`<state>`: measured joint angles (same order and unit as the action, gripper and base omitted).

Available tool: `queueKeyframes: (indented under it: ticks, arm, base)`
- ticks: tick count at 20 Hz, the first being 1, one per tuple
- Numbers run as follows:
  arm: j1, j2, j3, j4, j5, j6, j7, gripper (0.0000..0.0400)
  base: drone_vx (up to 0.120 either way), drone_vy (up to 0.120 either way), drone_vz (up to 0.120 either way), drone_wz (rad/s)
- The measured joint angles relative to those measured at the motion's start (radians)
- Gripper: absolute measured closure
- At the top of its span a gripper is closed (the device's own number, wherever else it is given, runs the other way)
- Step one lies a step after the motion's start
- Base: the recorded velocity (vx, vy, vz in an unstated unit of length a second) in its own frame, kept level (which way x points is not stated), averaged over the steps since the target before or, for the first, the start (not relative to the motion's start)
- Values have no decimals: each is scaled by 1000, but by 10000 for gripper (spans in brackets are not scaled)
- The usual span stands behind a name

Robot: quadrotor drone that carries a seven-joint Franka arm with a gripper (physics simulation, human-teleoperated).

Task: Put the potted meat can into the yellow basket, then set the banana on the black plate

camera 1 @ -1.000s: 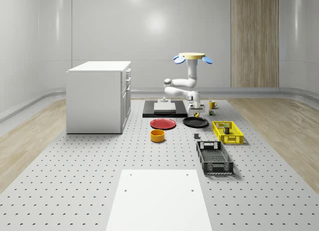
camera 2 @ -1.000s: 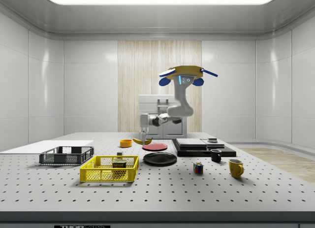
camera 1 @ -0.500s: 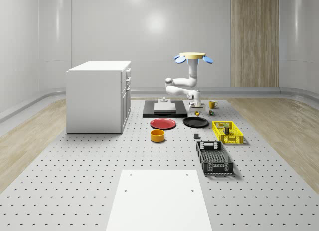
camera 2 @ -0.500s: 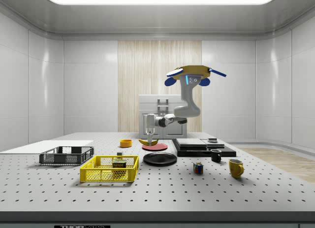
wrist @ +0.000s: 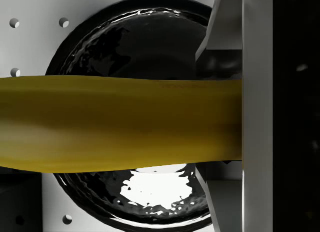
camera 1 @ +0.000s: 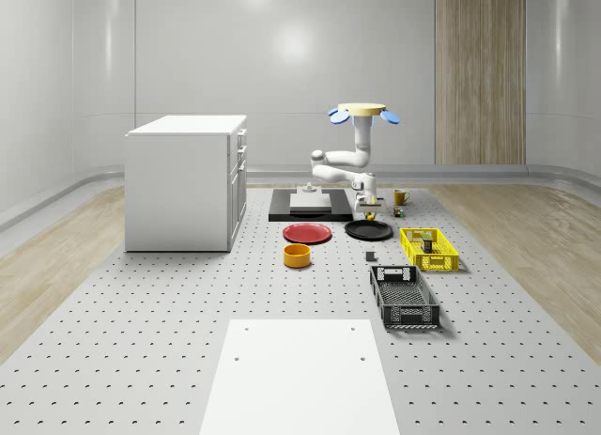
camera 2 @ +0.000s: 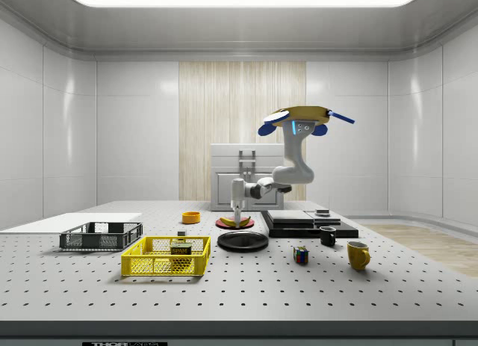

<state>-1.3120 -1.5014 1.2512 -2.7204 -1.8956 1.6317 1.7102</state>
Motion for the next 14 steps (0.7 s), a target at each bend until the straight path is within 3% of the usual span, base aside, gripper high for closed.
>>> queueKeyframes:
  ticks: [2, 14]
  arm:
    - [0, -1, 0, 0, 0, 1, 0, 203]
    - [-18, 3, -87, 34, -78, 43, 0, 203]
  base:
    - [-80, 0, 0, 0]
    - [0, 0, 0, 0]
